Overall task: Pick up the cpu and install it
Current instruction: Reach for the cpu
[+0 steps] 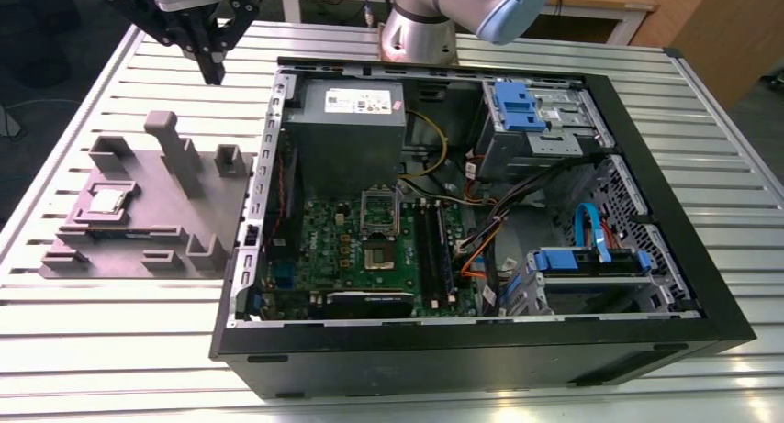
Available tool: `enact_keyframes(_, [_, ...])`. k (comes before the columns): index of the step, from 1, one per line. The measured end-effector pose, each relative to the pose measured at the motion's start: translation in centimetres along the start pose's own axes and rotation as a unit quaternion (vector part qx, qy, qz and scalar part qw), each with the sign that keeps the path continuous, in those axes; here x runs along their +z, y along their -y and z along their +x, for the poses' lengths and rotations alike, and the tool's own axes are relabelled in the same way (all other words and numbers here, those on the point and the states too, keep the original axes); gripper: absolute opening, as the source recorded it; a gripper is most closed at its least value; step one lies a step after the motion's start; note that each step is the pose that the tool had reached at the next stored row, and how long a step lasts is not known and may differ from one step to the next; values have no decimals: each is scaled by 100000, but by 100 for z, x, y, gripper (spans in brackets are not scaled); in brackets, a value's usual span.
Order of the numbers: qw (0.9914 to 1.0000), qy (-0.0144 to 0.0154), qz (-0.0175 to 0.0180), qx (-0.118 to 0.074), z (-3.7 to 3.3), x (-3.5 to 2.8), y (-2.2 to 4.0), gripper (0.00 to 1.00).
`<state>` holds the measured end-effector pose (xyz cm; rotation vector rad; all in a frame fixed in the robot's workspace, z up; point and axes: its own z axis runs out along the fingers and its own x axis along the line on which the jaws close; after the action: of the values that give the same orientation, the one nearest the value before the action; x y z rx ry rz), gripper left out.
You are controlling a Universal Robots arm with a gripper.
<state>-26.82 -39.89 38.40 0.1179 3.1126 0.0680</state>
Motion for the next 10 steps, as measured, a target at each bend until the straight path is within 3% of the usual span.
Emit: enact_keyframes(10, [100000, 4, -2, 9, 24, 0, 2, 10])
